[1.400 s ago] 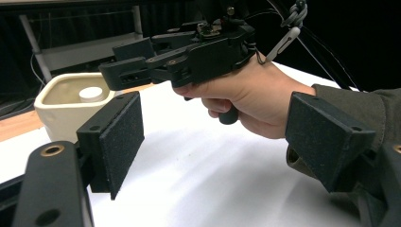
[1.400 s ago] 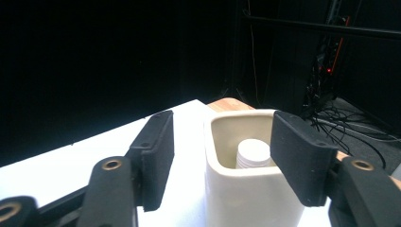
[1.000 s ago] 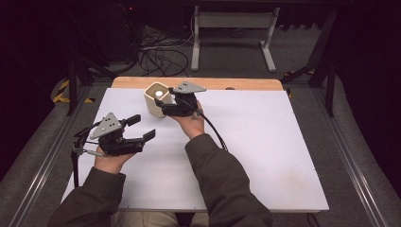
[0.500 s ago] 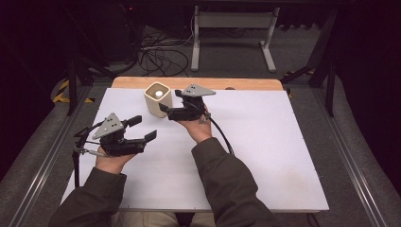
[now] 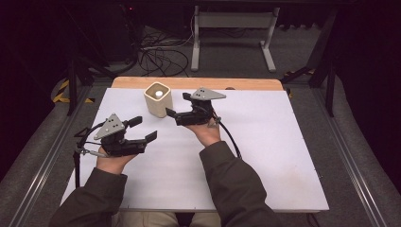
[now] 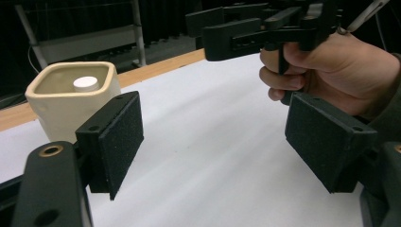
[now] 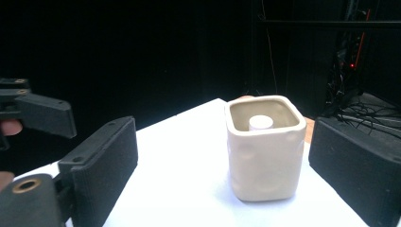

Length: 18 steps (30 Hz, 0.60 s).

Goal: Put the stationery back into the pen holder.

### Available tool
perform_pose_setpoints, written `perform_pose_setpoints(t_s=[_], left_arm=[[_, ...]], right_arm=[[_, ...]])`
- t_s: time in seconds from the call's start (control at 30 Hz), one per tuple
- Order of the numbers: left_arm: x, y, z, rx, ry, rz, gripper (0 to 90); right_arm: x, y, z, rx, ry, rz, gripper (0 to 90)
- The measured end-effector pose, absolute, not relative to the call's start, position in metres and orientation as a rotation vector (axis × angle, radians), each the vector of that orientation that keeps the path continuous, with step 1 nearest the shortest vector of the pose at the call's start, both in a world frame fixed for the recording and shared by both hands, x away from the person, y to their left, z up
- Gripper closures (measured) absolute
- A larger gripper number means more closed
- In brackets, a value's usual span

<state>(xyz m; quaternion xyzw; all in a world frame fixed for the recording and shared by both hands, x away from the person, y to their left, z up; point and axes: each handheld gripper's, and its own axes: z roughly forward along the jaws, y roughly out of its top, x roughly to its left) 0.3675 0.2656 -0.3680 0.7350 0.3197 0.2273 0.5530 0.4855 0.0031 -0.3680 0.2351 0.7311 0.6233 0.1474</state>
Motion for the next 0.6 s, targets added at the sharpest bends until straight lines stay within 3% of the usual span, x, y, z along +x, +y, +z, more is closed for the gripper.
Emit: perform_pose_setpoints(t_s=[0.6], left_arm=[[0.368,0.264,-0.369,1.743,0.761,0.54,20.9]], right_arm=[[0.459,-0.028,-0.36,0.652,2.037,1.844,3.9]])
